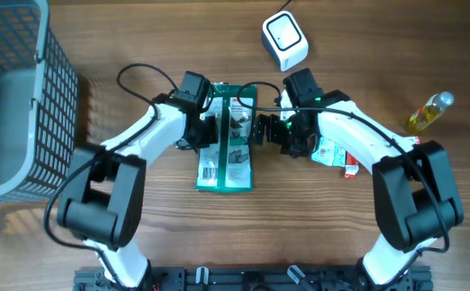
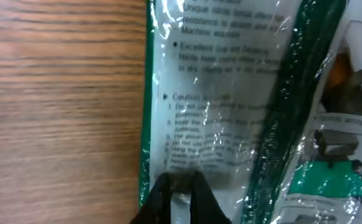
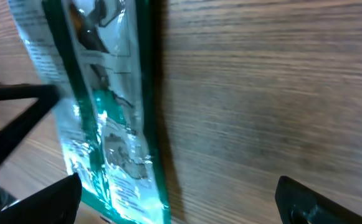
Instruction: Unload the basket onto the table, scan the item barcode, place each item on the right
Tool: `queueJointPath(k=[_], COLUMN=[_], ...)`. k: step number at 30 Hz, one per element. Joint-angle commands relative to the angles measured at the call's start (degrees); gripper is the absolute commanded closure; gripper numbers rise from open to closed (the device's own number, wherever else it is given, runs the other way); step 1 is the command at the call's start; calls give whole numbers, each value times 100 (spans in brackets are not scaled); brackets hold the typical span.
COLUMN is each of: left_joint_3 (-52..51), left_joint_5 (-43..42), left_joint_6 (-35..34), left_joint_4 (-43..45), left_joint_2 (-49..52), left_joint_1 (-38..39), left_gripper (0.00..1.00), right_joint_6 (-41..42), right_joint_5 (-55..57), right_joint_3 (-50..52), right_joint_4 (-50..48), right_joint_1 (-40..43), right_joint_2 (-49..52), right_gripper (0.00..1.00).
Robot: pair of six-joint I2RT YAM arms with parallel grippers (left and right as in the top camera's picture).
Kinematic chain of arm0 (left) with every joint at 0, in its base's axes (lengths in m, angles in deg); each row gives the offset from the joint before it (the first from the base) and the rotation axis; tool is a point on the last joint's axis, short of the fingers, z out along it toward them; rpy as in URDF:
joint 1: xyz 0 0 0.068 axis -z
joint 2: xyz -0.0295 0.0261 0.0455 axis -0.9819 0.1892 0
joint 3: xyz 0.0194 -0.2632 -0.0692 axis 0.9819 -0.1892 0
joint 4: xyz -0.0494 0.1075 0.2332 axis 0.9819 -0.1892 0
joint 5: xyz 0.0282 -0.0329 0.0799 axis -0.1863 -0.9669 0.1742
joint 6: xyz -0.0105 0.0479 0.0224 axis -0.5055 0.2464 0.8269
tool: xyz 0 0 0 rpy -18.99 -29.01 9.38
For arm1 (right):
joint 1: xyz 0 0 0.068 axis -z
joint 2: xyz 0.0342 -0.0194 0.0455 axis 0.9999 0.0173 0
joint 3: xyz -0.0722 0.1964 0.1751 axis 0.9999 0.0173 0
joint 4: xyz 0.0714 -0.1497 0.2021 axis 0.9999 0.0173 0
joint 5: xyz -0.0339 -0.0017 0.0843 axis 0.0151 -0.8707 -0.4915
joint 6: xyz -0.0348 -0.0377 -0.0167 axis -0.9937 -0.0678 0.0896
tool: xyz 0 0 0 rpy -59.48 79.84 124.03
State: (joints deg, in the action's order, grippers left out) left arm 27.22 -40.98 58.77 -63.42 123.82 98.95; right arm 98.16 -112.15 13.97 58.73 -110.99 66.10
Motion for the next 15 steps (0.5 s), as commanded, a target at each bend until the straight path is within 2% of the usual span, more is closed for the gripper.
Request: queueJointPath(k=[1, 6, 10, 13, 15], left_joint_3=[-72, -103, -103, -103, -103], left_joint_5=[-323, -319, -319, -321, -321], left_joint_6=[219, 219, 219, 219, 219], left_joint_4=[0, -24, -24, -26, -26], left_joint_2=[348, 498, 498, 498, 498], left_joint_1=[-17, -17, -17, -15, -15], left_gripper=[96, 96, 96, 96, 96], right_joint_6=[-216, -179, -142, 267, 413], right_joint_5=[-356, -496, -1134, -1147, -1145], right_joint_3=[44, 107, 503, 732, 944], right_joint_4=[-83, -348, -1180, -1659, -2199], right_joint_1=[-35, -35, -35, -59, -181], right_joint_2=[188, 367, 568, 730, 791], right_gripper=[0, 6, 18, 25, 25])
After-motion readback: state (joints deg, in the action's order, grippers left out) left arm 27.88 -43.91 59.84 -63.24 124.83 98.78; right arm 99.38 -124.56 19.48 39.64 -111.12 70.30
